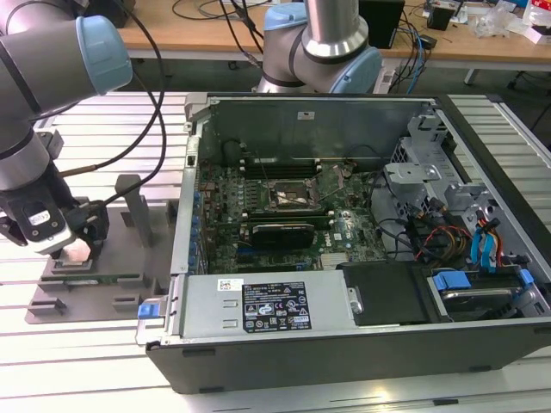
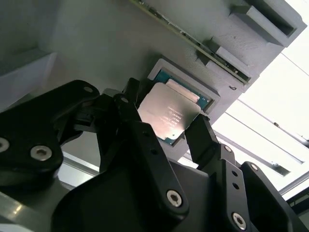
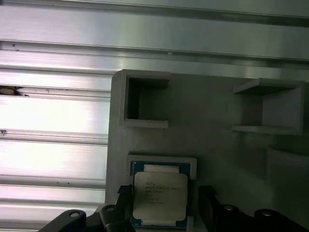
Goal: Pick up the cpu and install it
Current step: 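Pick up the cpu and move it towards the insertion slot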
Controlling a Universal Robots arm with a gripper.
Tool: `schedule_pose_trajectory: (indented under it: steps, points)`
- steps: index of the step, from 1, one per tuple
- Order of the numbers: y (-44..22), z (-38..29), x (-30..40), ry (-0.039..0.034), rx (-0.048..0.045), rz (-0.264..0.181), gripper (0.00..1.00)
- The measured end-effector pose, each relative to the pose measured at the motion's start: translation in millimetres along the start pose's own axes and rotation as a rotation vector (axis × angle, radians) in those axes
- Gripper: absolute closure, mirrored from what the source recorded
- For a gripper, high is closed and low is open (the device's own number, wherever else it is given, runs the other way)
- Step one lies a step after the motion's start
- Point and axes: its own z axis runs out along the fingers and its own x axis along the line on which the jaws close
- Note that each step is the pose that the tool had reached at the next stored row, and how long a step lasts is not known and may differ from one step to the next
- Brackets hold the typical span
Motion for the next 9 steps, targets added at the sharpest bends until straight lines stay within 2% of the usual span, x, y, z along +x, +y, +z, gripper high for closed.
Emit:
schedule_pose_trajectory:
  steps: [5,9]
  points:
    - [2.8,1.6,4.6,0.0000,-0.0001,0.000,0.34]
    - [2.8,4.0,5.1,0.0002,0.0001,0.000,0.34]
